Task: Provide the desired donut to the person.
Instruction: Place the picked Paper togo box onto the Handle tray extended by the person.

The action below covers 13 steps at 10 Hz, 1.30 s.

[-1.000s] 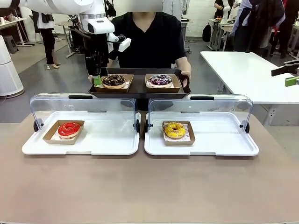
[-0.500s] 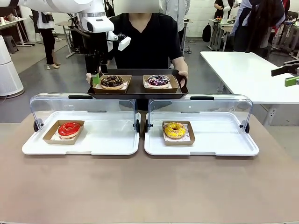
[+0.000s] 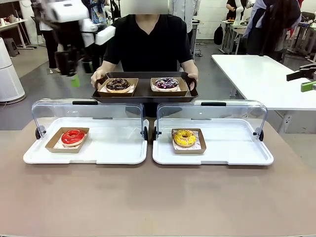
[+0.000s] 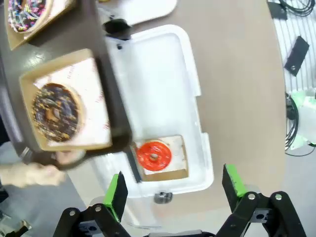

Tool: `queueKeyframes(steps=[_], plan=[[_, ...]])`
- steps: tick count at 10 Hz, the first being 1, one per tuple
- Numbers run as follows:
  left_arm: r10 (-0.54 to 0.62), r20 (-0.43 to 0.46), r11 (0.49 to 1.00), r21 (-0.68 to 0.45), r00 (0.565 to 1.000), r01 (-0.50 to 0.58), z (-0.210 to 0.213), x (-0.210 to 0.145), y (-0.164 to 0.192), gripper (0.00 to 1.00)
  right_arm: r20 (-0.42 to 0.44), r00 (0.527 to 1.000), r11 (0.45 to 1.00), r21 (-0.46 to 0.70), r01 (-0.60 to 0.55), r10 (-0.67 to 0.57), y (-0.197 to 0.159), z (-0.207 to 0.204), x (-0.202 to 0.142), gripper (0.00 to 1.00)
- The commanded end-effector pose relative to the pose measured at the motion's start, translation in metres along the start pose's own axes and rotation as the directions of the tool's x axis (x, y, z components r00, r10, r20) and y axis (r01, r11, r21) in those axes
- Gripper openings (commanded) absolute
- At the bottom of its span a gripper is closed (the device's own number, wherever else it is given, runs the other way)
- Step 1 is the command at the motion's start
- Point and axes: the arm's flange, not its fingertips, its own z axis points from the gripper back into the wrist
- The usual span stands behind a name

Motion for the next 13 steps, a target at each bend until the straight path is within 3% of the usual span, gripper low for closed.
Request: queueKeyframes(steps=[1,3,5,7,8,12,13], plan=[[-0.007,0.046,0.998,0.068,0.999,0.004,-0.022,-0.035,-0.066,1.0,0.006,1.0,1.0,0.007,-0.001,0.001,0.001,0.0,0.001,1.0],[0.04,0.029,0.993,0.114,0.999,-0.043,-0.034,-0.061,-0.087,1.0,0.006,1.0,1.0,0.007,-0.001,0.001,0.001,0.0,0.001,1.0],[0.082,0.07,0.992,0.091,0.994,-0.088,-0.044,-0.084,-0.085,1.0,0.006,1.0,1.0,0.007,-0.001,0.001,0.001,0.0,0.001,1.0],[0.115,0.027,0.993,0.036,0.993,-0.116,-0.045,-0.083,-0.072,1.0,0.006,1.0,1.0,0.007,-0.001,0.001,0.001,0.0,0.001,1.0],[0.107,0.058,0.991,0.077,0.993,-0.111,-0.044,-0.09,-0.089,1.0,0.006,1.0,1.0,0.007,-0.001,0.001,0.001,0.0,0.001,1.0],[0.107,0.053,0.991,0.07,0.993,-0.111,-0.047,-0.09,-0.084,1.0,0.006,1.0,1.0,0.007,-0.001,0.001,0.001,0.0,0.001,1.0],[0.118,0.224,0.989,0.065,0.967,-0.135,-0.042,-0.115,-0.076,1.0,0.006,1.0,1.0,0.007,-0.001,0.001,0.001,0.0,0.001,1.0]])
